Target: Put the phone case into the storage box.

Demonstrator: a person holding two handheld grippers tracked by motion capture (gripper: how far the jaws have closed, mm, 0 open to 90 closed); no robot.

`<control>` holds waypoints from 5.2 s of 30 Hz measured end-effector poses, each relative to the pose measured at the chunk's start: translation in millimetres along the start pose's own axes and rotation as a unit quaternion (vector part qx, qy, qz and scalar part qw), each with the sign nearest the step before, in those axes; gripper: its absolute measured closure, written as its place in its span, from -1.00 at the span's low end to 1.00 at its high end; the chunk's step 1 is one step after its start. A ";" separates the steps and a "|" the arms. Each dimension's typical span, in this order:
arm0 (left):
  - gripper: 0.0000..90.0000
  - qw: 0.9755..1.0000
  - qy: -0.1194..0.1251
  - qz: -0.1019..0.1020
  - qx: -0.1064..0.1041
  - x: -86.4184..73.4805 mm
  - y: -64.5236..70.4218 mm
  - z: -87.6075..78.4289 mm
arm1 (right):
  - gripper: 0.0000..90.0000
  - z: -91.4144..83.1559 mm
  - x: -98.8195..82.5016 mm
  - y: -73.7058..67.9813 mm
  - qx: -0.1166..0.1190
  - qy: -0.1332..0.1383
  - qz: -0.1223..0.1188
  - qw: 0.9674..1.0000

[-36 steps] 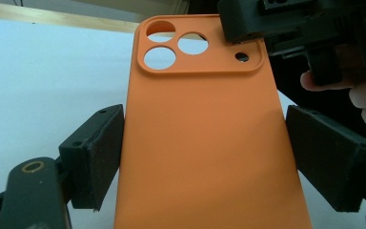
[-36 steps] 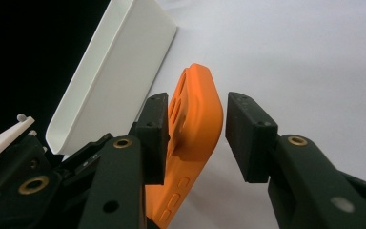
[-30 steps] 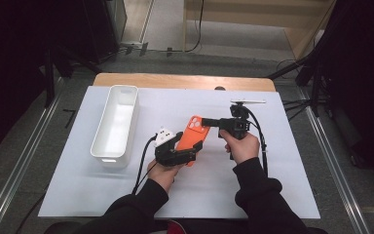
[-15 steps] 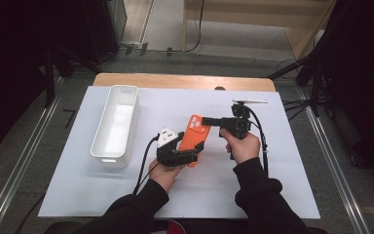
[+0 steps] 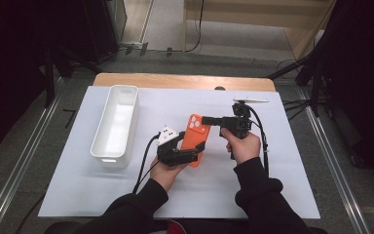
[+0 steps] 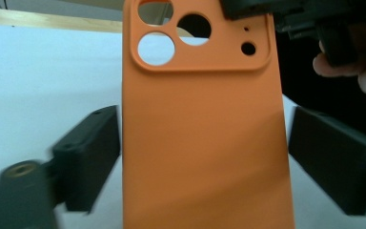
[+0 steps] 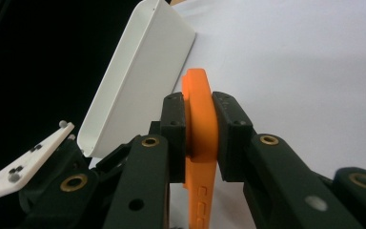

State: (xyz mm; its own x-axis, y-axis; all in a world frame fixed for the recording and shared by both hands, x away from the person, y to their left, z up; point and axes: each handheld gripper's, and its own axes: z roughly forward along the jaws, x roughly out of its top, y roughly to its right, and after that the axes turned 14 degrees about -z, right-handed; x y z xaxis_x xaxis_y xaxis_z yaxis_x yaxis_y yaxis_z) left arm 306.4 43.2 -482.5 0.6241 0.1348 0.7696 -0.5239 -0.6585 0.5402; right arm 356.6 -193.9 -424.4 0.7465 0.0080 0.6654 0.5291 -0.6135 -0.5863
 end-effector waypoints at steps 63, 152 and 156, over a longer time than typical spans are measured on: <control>-0.98 0.988 -0.149 0.041 -0.001 76.7 -14.4 -33.9 | 0.66 11.9 -14.8 -61.4 -0.111 0.042 -0.216 0.969; -0.64 0.992 -0.096 0.081 0.028 69.7 11.4 -22.9 | 0.63 19.0 -25.4 -81.3 -0.086 0.079 -0.210 0.971; -0.64 0.991 -0.099 0.086 0.030 70.2 11.3 -23.1 | 0.52 15.8 -23.9 -82.2 -0.075 0.092 -0.207 0.971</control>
State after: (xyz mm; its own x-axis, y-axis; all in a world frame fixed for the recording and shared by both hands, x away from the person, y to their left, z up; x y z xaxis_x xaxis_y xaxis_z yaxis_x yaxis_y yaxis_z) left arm 330.9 62.3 -414.6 0.6331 -0.1271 0.7636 -0.6011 -0.7022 0.3815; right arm 301.7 -131.2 -399.4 0.3908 0.1453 0.9089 0.6929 -0.6965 -0.1866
